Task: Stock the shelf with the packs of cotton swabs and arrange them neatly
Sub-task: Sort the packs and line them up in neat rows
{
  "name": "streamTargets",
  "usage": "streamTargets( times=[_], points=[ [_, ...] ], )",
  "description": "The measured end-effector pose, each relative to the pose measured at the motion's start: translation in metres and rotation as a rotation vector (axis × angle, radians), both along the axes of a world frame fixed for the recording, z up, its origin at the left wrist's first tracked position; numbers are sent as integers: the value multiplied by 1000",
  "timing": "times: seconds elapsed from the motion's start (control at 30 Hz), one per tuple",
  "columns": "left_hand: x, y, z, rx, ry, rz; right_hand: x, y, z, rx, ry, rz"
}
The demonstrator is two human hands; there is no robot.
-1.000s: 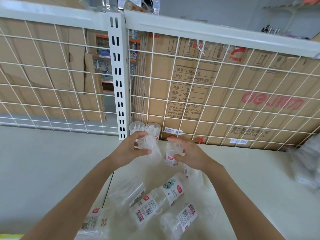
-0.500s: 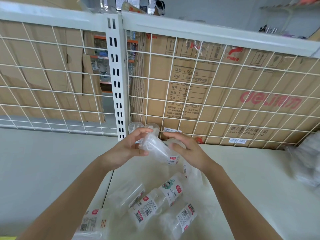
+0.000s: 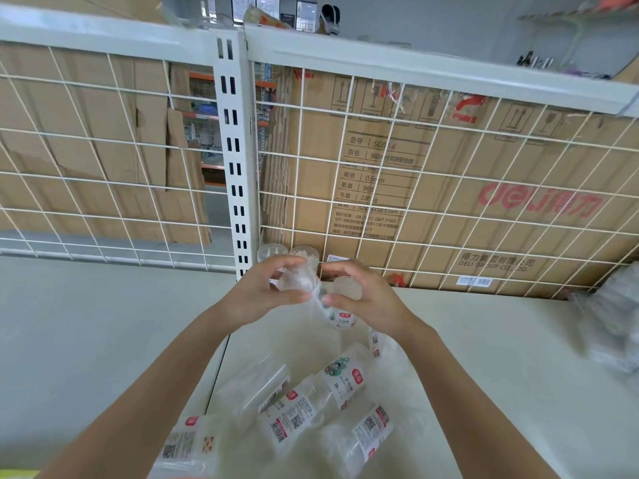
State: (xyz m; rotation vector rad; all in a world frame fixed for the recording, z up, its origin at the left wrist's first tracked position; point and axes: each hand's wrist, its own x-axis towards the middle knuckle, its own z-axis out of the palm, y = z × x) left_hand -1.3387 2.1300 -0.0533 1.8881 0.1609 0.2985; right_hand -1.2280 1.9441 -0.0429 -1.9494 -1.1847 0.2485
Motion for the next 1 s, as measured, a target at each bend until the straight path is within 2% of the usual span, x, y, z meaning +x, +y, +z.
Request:
streamTargets(
  times=[0.13,0.23,0.33,0.4,0.53,0.63,0.8,1.0],
  points=[
    [2,10,-10,300,98,-132,16,-8,-9,-160,-135,-95],
    [7,8,-9,393,187,-220,21,-8,-13,-267,-125,-96],
    [14,7,-7,477,188,-281,24,-7,-11,-280,-92,-59],
    [15,6,-5,503,178,-288,25,-7,-9,-287,-57,-27],
    [15,2,-2,506,99,-155,25,-6,-6,-275,-21,-29],
    [17,0,-2,551,89,-107,27,-5,-6,-259,-67,-72],
    [21,-3,5,568,172,-284,31,-3,-2,-282,-156,-92],
    [32,-10,7,550,206,-408,38,-5,2,-317,-93,-61]
  ],
)
